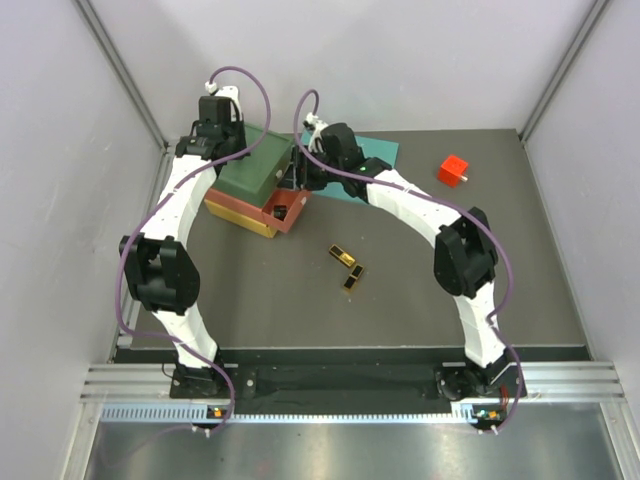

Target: Organize the makeup

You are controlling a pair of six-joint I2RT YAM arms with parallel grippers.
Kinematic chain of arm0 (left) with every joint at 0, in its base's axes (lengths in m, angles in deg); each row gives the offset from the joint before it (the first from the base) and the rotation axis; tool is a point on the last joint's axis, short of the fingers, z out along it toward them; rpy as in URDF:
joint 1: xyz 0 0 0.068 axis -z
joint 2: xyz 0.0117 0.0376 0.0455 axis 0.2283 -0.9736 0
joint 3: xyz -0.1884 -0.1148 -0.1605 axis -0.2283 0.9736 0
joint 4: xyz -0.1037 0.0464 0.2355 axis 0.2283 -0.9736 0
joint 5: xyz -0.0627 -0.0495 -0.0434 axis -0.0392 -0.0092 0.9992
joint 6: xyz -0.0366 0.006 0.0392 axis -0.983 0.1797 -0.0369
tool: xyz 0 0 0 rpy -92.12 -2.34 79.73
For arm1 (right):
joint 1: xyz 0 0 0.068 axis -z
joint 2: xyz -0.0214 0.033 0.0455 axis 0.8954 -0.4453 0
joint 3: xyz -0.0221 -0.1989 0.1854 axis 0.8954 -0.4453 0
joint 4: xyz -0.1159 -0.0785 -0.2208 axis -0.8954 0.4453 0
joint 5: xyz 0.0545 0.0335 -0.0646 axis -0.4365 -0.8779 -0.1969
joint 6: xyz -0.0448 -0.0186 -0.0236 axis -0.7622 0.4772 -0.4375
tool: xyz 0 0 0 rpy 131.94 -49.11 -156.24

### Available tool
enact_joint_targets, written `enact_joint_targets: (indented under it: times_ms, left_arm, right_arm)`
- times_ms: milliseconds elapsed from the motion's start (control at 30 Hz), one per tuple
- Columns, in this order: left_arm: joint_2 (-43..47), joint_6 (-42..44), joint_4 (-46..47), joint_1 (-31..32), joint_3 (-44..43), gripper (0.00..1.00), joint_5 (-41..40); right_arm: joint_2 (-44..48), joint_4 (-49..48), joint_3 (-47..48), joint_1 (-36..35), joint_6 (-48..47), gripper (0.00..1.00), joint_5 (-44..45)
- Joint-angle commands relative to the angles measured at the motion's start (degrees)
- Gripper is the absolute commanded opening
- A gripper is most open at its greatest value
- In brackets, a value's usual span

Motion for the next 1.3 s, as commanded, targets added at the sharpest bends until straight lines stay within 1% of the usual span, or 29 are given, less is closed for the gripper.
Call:
enact_joint_targets:
  times_ms: [0, 33, 67, 133, 167, 233, 267, 367, 433, 633, 1000, 1200, 1267]
  left_arm:
    - [-5.3, -0.2, -13.7, -0.2, 3.3, 0.00, -0.4]
    - [-5.3, -0.2, -13.7, -0.2, 3.3, 0.00, -0.4]
    - [-5.3, -0.2, -13.6, -0.2, 3.3, 0.00, -0.4]
    - [-5.3, -0.2, -13.6, -0.2, 3.4, 0.00, -0.3]
    - [-5.3, -0.2, -13.6, -0.2, 3.5, 0.00, -0.2]
    - [-5.3, -0.2, -13.5, -0.2, 3.5, 0.00, -0.2]
    - [-5.2, -0.2, -13.5, -0.2, 3.6, 0.00, -0.2]
    - [-5.3, -0.2, -13.5, -0.2, 3.7, 0.00, -0.2]
    - [-5.2, -0.2, -13.4, -0.2, 3.8, 0.00, -0.1]
    - [-5.1, -0.1, -13.6, -0.2, 3.8, 0.00, -0.4]
    - [-4.8, -0.2, -13.6, -0.2, 4.0, 0.00, -0.2]
    - [-4.6, -0.2, -13.4, -0.2, 4.6, 0.00, -0.1]
    - [-4.6, -0.1, -13.4, -0.2, 4.7, 0.00, -0.1]
  right_arm:
    - [9.1, -7.2, -3.9, 2.3, 2.0, 0.27, 2.4]
    - [9.8, -9.4, -5.3, 2.9, 2.8, 0.18, 2.4]
    - [10.5, -10.7, -8.3, 4.2, 4.9, 0.11, 2.0]
    - [12.1, -14.2, -11.3, 5.6, 7.2, 0.05, 0.6]
    - [12.6, -16.6, -14.6, 6.7, 9.6, 0.02, 0.2]
    - [13.8, -21.1, -18.0, 7.9, 12.0, 0.00, -1.0]
    - [14.1, -22.2, -20.7, 8.8, 14.0, 0.00, -1.3]
    - [13.9, -23.8, -23.5, 9.9, 16.2, 0.00, -2.7]
    - [12.8, -24.3, -24.1, 10.0, 17.0, 0.00, -3.9]
    - [8.5, -30.5, -26.5, 10.0, 23.2, 0.00, -7.0]
    - [0.5, -33.6, -22.8, 9.5, 27.6, 0.00, -8.1]
    - [-3.5, -31.2, -17.0, 8.5, 27.1, 0.00, -9.1]
    - [-6.2, -28.3, -12.6, 7.6, 26.4, 0.00, -9.8]
